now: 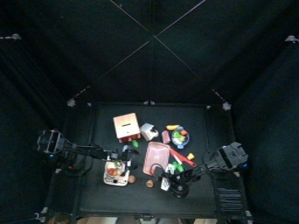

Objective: Grab ketchup

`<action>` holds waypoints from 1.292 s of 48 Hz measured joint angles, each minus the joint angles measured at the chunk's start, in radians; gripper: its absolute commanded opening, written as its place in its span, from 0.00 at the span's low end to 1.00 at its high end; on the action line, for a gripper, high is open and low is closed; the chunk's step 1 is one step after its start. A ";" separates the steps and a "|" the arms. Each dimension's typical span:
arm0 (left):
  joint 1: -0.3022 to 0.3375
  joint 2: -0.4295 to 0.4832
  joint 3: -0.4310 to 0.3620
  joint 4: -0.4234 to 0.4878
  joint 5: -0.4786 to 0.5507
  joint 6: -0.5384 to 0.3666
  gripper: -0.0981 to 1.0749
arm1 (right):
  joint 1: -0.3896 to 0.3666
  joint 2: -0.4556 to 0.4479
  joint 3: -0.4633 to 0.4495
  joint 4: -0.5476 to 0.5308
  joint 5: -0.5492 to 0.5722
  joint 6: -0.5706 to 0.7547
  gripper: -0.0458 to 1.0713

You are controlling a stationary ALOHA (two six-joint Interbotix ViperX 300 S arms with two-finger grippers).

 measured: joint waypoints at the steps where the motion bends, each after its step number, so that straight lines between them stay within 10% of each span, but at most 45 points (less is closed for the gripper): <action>1: 0.000 0.000 0.000 0.000 0.002 0.000 0.96 | 0.000 -0.002 -0.002 0.000 0.000 0.000 0.52; 62: -0.002 0.002 0.000 0.000 0.000 0.002 0.95 | 0.002 -0.086 -0.029 -0.006 0.124 0.000 0.51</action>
